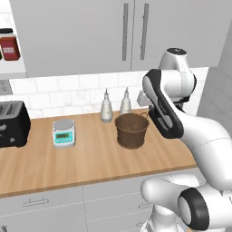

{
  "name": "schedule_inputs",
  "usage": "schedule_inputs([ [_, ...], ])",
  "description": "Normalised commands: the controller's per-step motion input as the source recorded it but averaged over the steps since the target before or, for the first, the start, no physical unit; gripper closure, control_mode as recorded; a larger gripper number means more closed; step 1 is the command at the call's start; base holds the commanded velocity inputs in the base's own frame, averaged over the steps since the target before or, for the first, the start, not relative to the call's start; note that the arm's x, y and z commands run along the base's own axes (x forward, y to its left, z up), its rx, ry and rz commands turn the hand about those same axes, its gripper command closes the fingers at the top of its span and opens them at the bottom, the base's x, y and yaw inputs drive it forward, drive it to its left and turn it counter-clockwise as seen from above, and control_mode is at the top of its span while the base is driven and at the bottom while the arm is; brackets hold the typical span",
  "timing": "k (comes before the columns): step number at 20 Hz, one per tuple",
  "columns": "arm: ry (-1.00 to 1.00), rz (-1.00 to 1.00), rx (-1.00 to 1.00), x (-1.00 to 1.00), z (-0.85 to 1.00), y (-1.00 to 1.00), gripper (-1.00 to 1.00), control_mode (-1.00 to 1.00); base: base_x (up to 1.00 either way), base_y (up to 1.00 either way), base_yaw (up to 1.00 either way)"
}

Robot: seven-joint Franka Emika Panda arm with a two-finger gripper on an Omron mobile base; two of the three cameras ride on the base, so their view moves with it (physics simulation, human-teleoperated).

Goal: Open the cabinet, pick up the bread from the cabinet and place it in the basket. Then move the basket to the dining counter.

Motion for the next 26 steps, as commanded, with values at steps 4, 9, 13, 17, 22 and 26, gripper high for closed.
schedule_inputs([
  [4,-0.03,0.01,-0.01,0.00,0.01,0.06,-1.00,-1.00,0.00,0.00,0.00],
  [9,-0.07,0.00,-0.05,0.00,0.42,0.03,-1.00,-1.00,0.00,0.00,0.00],
  [13,-0.20,-0.16,-0.05,0.06,0.99,0.17,-1.00,-1.00,0.00,0.00,0.00],
  [17,-0.29,-0.20,0.00,0.03,1.00,0.08,-1.00,-1.00,0.00,0.00,0.00],
  [22,-0.29,-0.10,0.04,0.14,1.00,0.00,-1.00,-1.00,0.00,0.00,0.00],
  [26,-0.23,-0.02,0.08,0.21,0.99,0.00,-1.00,-1.00,0.00,0.00,0.00],
])
